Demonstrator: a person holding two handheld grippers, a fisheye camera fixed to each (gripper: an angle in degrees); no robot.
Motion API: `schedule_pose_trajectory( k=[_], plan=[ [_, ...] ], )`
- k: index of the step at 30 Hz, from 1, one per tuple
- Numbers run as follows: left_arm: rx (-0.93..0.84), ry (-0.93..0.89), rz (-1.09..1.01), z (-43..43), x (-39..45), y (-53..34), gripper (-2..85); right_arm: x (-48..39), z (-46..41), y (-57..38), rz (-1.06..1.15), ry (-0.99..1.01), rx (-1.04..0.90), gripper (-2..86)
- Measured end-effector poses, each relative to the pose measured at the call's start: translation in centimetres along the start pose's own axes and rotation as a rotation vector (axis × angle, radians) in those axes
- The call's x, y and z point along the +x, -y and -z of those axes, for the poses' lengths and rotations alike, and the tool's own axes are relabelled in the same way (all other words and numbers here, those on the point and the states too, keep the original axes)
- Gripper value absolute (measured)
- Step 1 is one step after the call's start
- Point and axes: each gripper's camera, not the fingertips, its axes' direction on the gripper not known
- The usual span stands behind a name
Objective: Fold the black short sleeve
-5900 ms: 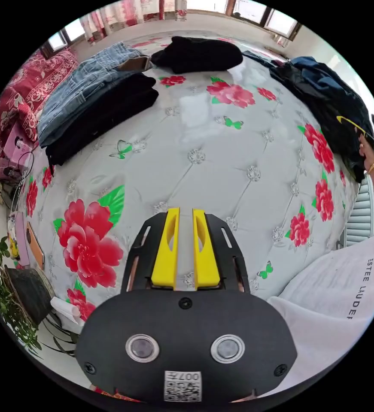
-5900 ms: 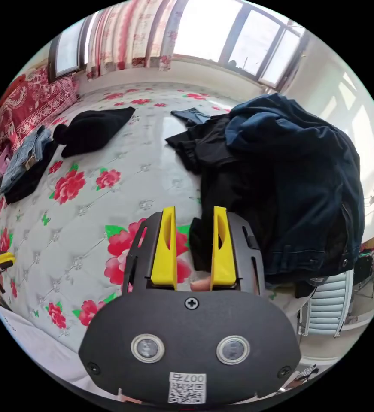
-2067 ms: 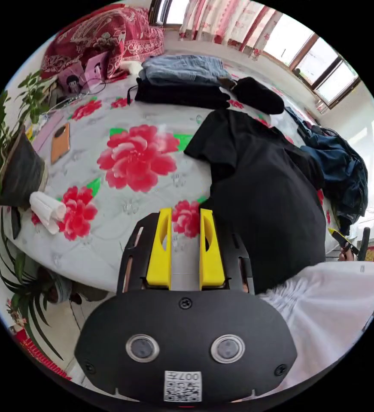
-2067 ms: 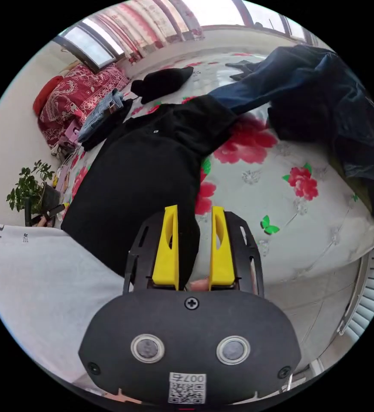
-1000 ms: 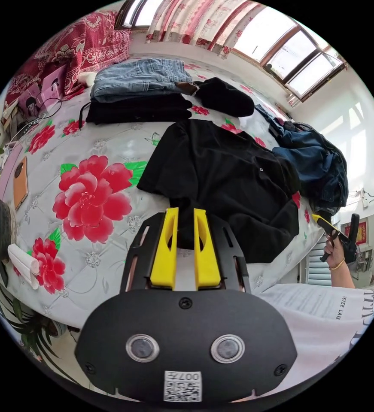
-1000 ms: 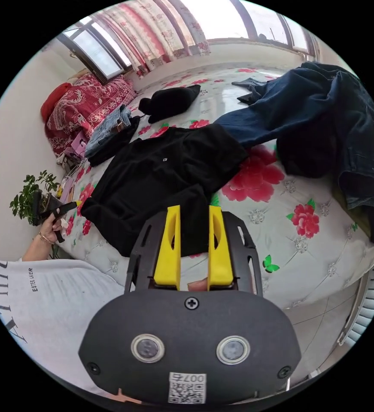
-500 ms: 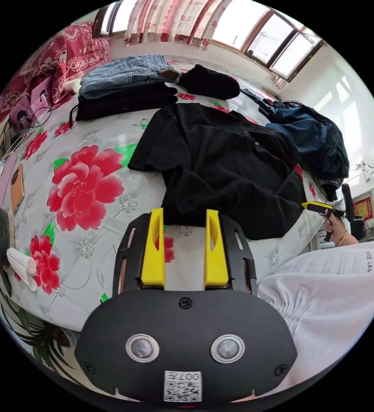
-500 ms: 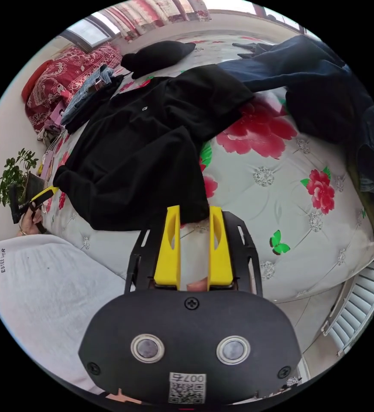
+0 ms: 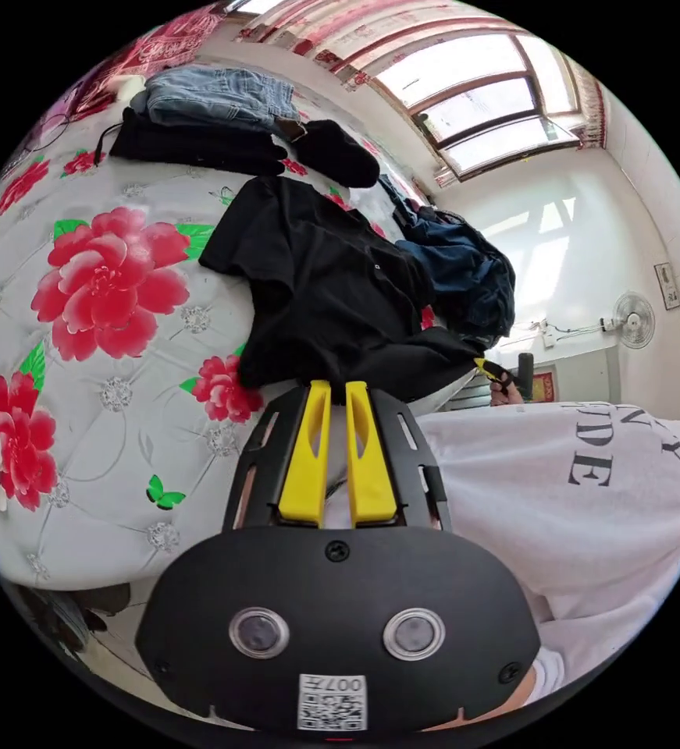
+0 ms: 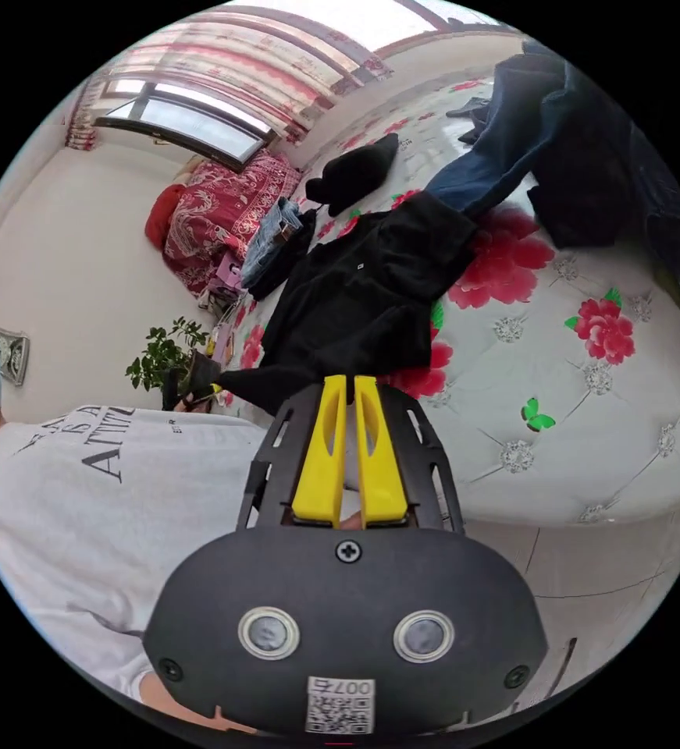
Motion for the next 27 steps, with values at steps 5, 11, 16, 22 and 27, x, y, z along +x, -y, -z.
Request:
schedule_pose_trajectory(
  k=[5, 11, 16, 22, 27],
  plan=[
    [0.132, -0.161, 0.06, 4.6, -2.4, 0.6, 0.5, -1.5, 3.4, 2.1, -0.022, 0.203, 0.151, -0.2],
    [0.36, -0.204, -0.139, 15.7, 5.7, 12.2, 0.0, -14.7, 11.4, 13.7, 0.243, 0.182, 0.293, -0.2],
    [0.58, -0.098, -0.495, 28.6, 20.9, 10.5, 0.0, -30.1, 23.7, 11.4, 0.589, 0.23, 0.609, -0.2],
    [0.629, 0.076, -0.599, 30.8, 25.3, -1.1, 0.1, -36.7, 26.1, -0.2, 0.804, 0.151, 0.614, -0.2],
    [0.453, 0.092, -0.383, 24.3, 18.4, -7.6, 0.5, -30.8, 16.9, -7.6, 0.604, 0.031, 0.352, -0.1]
  ],
)
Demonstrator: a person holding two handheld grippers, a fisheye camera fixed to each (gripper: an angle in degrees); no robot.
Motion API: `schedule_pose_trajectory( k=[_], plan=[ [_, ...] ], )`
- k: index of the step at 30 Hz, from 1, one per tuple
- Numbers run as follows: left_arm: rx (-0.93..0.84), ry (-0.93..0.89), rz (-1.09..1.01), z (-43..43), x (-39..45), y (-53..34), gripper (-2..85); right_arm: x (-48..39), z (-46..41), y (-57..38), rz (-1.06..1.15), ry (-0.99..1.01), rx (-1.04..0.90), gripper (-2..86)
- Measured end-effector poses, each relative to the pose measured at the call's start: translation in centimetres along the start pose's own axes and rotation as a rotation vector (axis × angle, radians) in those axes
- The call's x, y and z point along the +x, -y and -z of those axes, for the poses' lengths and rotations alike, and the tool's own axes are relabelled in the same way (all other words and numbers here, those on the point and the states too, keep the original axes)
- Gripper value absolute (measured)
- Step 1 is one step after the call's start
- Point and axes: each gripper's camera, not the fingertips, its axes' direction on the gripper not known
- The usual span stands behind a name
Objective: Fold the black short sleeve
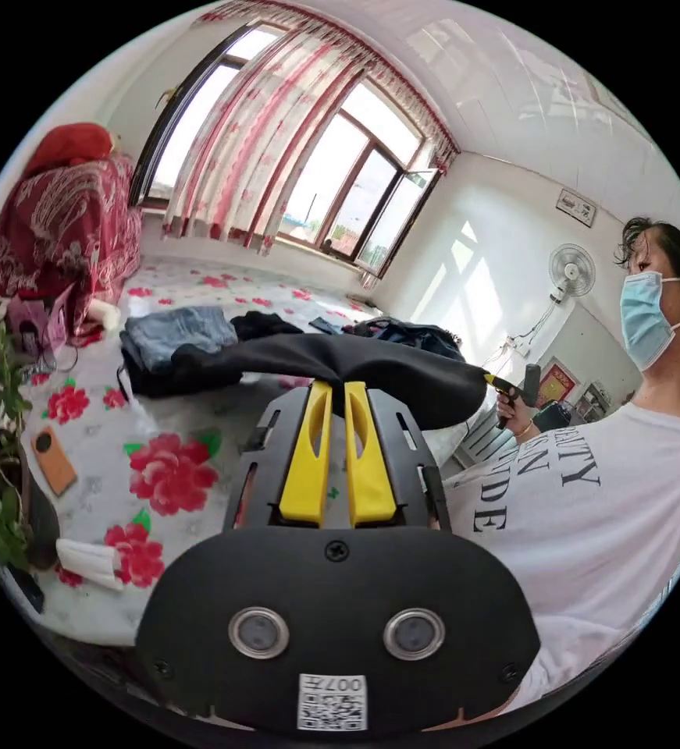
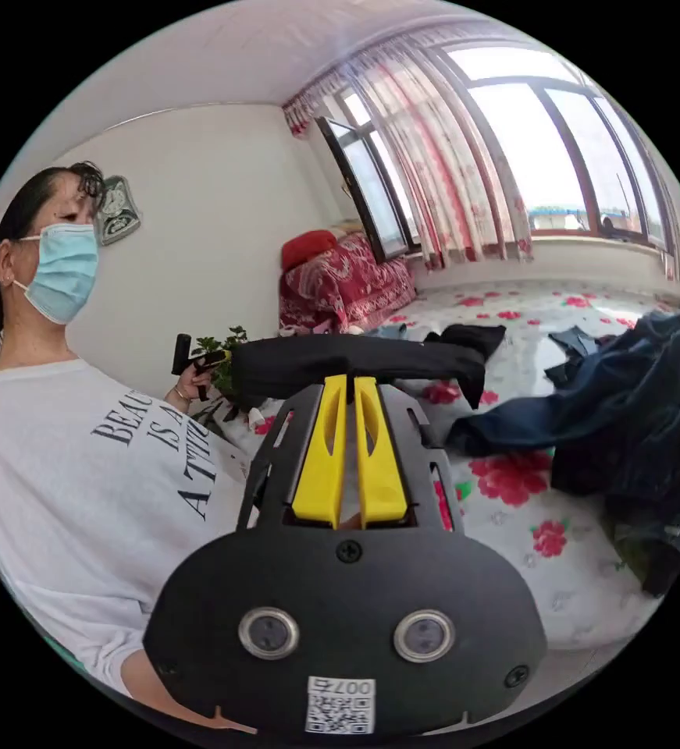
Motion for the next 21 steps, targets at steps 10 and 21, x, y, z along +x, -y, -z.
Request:
schedule_pose_trajectory(
  k=[10, 21],
  plan=[
    [-0.49, 0.122, 0.778, -14.6, -11.1, -23.8, 2.8, 9.7, -15.8, -15.7, -0.522, -0.092, -0.431, 2.8],
    [-0.356, 0.294, 0.847, -14.6, -8.9, -22.9, 2.9, 31.3, -19.4, -5.7, -0.761, -0.195, -0.147, 11.1]
  ],
)
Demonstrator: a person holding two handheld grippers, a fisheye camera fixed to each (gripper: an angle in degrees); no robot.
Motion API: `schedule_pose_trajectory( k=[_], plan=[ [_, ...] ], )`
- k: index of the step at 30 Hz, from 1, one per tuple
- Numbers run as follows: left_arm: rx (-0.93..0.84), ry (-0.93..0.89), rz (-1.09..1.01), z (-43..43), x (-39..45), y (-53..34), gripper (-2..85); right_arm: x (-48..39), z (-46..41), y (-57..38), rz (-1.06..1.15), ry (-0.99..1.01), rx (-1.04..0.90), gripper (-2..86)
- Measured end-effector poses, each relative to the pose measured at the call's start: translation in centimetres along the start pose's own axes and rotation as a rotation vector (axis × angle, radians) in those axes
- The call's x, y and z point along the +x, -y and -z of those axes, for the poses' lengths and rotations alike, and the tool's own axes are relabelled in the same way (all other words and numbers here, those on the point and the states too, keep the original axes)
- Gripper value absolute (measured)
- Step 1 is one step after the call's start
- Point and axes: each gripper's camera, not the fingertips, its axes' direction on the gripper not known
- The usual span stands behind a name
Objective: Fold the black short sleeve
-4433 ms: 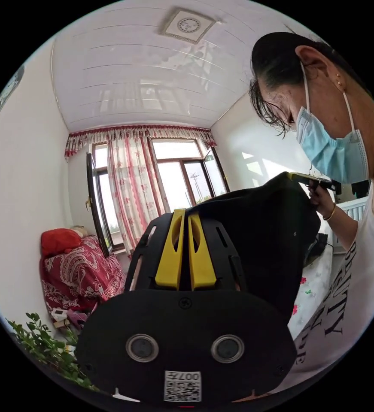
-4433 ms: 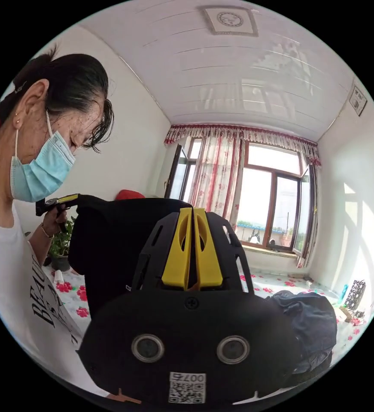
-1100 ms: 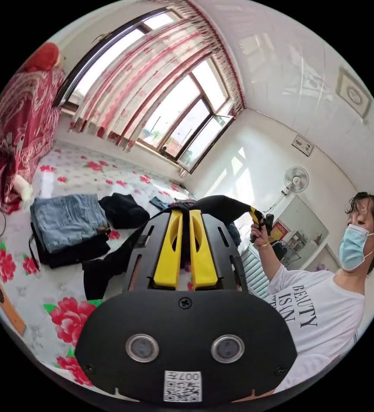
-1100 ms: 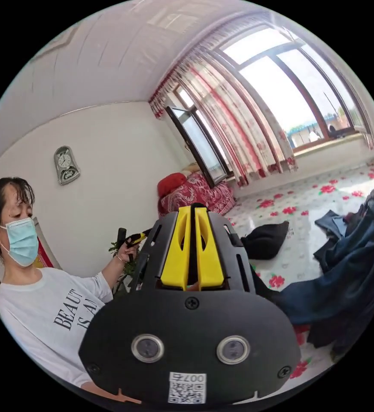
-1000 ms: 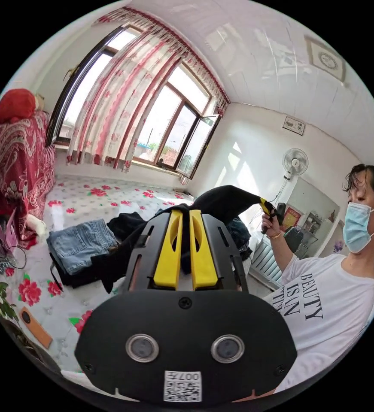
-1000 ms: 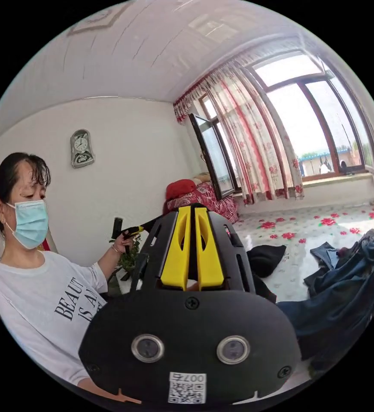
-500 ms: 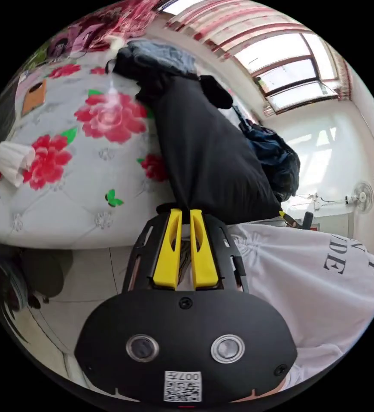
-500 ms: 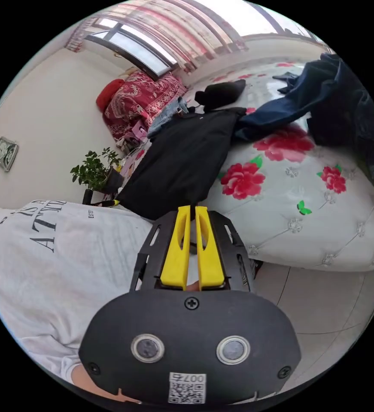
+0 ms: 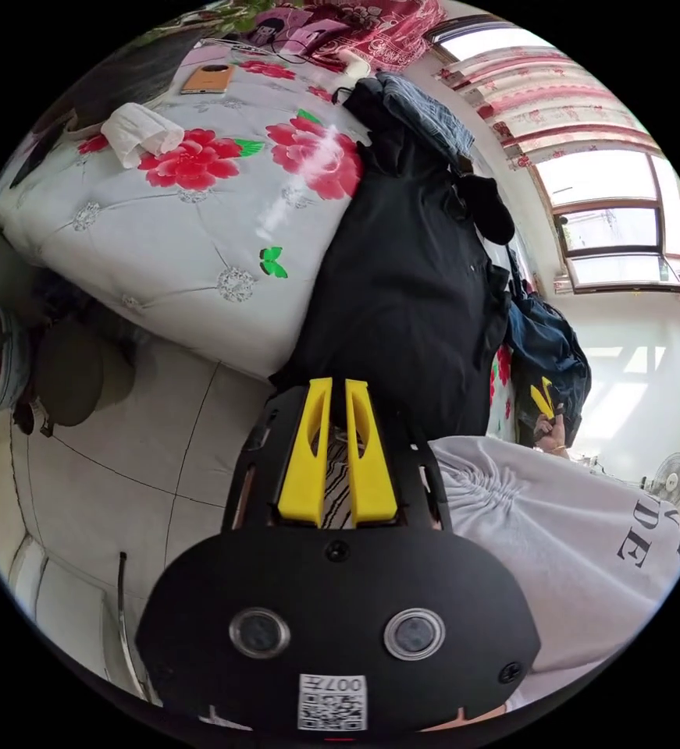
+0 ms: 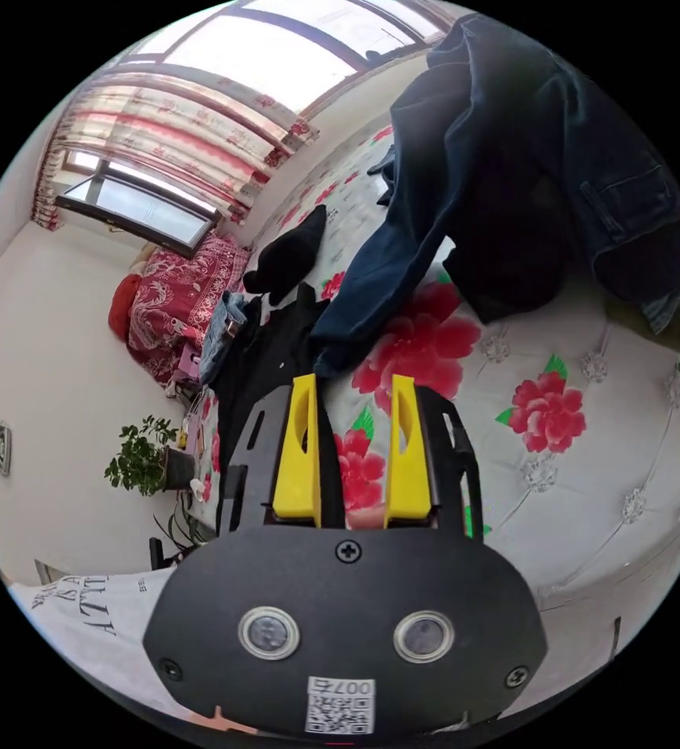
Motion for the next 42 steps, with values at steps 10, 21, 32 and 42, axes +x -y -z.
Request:
schedule_pose_trajectory(
  k=[10, 21, 32, 42],
  plan=[
    [0.131, 0.027, 0.179, -2.0, 2.0, -3.2, 3.1, 6.7, -11.3, 16.5, -0.171, -0.032, -0.11, 5.4],
    [0.159, 0.096, 0.231, -6.4, 0.4, -2.3, 4.1, -4.8, 18.4, 21.7, 0.416, -0.592, 0.582, -0.3],
    [0.177, 0.146, 0.219, -10.1, -5.6, 1.2, 8.2, 12.9, 7.6, -1.3, 0.013, -0.496, 0.125, 5.8],
    [-0.042, 0.305, 0.044, -19.3, -8.4, 8.9, 7.1, 4.7, -16.8, -14.1, 0.454, -0.164, -0.606, 8.5]
  ],
)
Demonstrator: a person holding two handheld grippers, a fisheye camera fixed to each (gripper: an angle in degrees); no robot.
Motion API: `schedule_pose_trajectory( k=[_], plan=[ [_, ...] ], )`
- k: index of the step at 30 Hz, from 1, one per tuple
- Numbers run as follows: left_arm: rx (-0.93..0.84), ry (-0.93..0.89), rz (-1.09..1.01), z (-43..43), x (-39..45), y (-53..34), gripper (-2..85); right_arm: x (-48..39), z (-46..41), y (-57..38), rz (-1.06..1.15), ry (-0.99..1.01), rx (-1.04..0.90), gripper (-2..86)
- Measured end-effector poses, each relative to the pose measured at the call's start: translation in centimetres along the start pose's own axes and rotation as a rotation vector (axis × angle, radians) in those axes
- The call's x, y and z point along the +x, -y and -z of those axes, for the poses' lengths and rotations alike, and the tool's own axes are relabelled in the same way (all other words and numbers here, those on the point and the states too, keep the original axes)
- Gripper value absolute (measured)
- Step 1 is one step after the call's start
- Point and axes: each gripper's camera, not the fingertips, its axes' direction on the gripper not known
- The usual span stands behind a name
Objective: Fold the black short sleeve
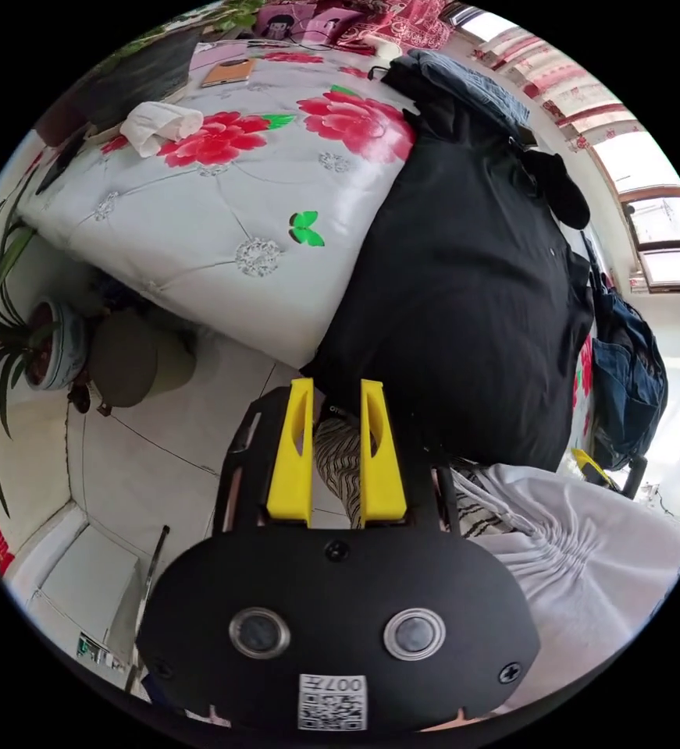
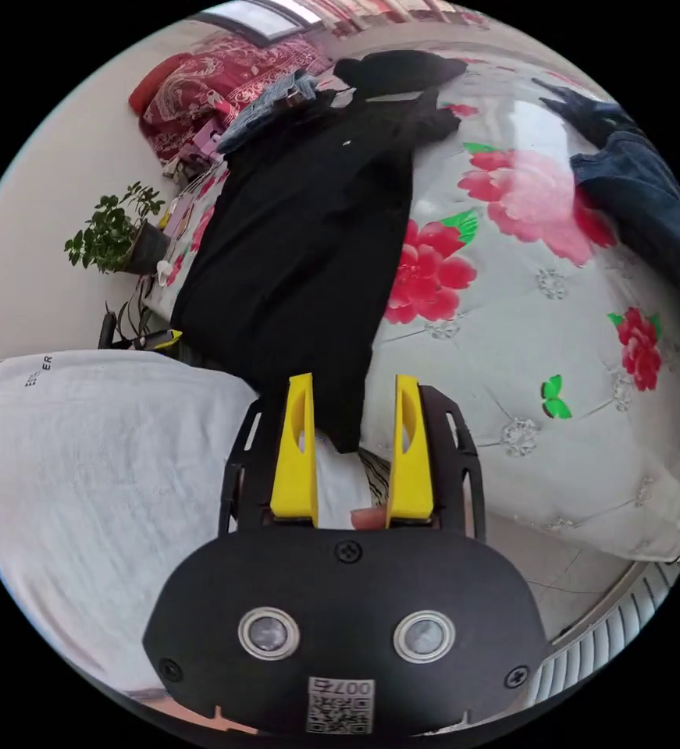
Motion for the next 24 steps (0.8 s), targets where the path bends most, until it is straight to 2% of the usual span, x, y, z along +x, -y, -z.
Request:
schedule_pose_trajectory(
  k=[2, 7, 9, 12, 15, 17, 20, 22, 24],
  plan=[
    [-0.033, 0.005, -0.048, -1.0, 0.4, 1.0, 5.8, -1.0, -2.8, 0.4, 0.051, 0.001, -0.08, 7.7],
    [-0.052, 0.01, -0.135, -3.5, -0.5, 1.5, -0.1, -3.1, -5.5, -0.4, 0.127, -0.169, -0.108, 2.3],
    [-0.055, -0.008, -0.148, -4.1, -0.9, 1.3, -0.6, -3.5, -7.3, -0.6, 0.202, -0.197, -0.274, 0.8],
    [-0.075, -0.024, -0.241, -4.1, -1.1, -0.2, -0.8, -3.4, -5.0, -3.2, 0.286, -0.311, -0.257, 0.2],
    [-0.116, -0.064, -0.312, -5.5, -2.0, -2.3, -0.9, -0.7, -1.3, -6.4, 0.229, -0.312, -0.207, 0.6],
    [-0.156, -0.096, -0.286, -8.0, -3.1, -3.4, -0.9, 1.2, -1.2, -8.1, 0.171, -0.305, -0.234, 1.4],
    [-0.194, -0.095, -0.139, -12.0, -5.9, -4.6, -0.9, 3.9, -2.7, -9.6, 0.05, -0.334, -0.309, 4.5],
    [-0.151, -0.185, -0.051, -12.6, -8.3, -4.9, -0.8, 4.8, -1.7, -9.3, -0.013, -0.307, -0.261, 6.3],
    [-0.101, -0.22, -0.031, -12.2, -9.7, -4.6, -0.8, 6.0, 1.3, -8.1, -0.098, -0.212, -0.113, 7.4]
  ],
)
